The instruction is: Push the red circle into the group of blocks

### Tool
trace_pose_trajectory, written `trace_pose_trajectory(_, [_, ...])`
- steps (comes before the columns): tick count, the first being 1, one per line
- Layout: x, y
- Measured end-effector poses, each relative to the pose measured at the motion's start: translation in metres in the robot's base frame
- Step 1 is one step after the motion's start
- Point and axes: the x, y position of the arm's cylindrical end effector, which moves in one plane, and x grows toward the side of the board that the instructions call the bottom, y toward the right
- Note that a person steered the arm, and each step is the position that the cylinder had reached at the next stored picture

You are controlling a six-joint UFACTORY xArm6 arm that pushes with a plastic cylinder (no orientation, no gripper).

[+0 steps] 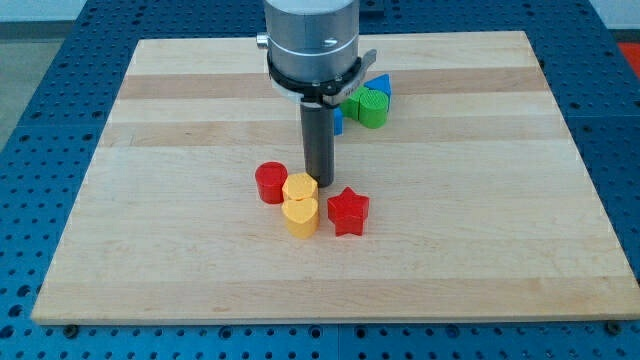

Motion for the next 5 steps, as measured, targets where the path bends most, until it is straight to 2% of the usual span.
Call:
trace_pose_trajectory(1, [-0.004,0.0])
trace_pose_trajectory(2, [-0.029,-0.004])
trace_pose_trajectory(3, [-0.042,-0.032])
trace_pose_trajectory(4, [-0.041,-0.092])
trace_pose_trajectory(5, [-0.019,-0.124])
